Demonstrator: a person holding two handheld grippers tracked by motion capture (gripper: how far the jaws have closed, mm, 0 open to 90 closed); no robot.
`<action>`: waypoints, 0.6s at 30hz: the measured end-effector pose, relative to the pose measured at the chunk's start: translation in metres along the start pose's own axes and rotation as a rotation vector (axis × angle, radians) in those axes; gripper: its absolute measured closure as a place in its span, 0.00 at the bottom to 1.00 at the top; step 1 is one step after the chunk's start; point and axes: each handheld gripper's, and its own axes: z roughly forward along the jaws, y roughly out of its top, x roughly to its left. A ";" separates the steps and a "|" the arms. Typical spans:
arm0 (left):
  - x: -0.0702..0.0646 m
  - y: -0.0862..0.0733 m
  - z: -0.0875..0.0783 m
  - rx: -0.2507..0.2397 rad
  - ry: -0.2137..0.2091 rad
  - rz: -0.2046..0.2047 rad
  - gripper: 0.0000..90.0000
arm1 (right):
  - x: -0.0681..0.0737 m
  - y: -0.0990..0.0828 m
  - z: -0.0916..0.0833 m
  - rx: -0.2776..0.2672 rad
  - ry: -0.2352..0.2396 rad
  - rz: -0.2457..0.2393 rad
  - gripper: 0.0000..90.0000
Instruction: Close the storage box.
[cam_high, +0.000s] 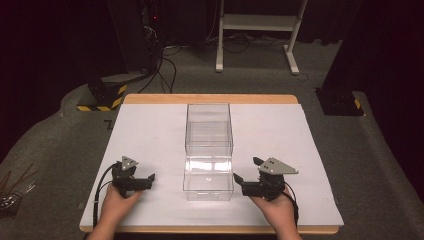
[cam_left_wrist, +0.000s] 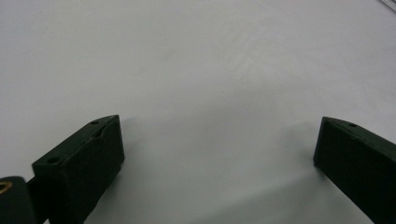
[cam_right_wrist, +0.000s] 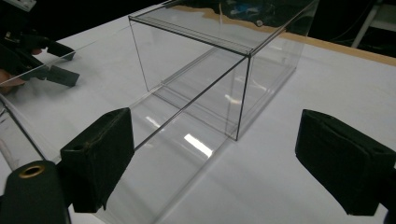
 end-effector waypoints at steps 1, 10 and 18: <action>0.000 0.000 0.000 0.000 0.000 0.000 0.02 | 0.000 0.000 0.000 -0.003 0.003 0.002 0.13; 0.000 0.000 0.000 0.003 0.000 0.004 0.02 | 0.016 -0.002 -0.006 -0.023 0.054 -0.008 0.13; 0.000 0.000 0.000 0.003 -0.001 0.003 0.02 | 0.025 -0.008 -0.005 -0.007 0.084 -0.008 0.13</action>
